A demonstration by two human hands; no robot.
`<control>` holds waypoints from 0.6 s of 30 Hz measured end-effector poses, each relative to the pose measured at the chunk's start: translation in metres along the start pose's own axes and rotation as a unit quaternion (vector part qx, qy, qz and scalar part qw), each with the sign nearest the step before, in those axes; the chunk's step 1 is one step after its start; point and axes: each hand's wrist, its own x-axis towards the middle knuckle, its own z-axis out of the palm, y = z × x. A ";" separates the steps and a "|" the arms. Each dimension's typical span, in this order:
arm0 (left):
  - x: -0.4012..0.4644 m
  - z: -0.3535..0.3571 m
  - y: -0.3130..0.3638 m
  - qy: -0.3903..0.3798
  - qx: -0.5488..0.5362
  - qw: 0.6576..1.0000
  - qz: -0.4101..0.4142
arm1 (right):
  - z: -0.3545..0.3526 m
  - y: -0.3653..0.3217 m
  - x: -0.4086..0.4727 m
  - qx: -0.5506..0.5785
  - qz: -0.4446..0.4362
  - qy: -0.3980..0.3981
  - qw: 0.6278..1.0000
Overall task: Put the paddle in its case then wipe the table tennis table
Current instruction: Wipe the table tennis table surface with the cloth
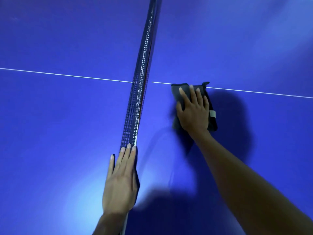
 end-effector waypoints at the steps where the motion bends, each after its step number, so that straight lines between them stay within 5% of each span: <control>1: 0.000 0.001 -0.001 0.000 0.000 1.000 -0.002 | 0.002 0.000 0.014 0.001 -0.007 -0.004 1.000; 9: 0.003 0.002 -0.005 0.002 -0.008 1.000 -0.001 | 0.002 -0.006 0.018 0.029 -0.036 -0.014 0.999; 18: 0.007 -0.003 -0.019 -0.002 -0.162 0.986 -0.030 | -0.014 -0.063 -0.195 0.033 -0.052 0.008 0.998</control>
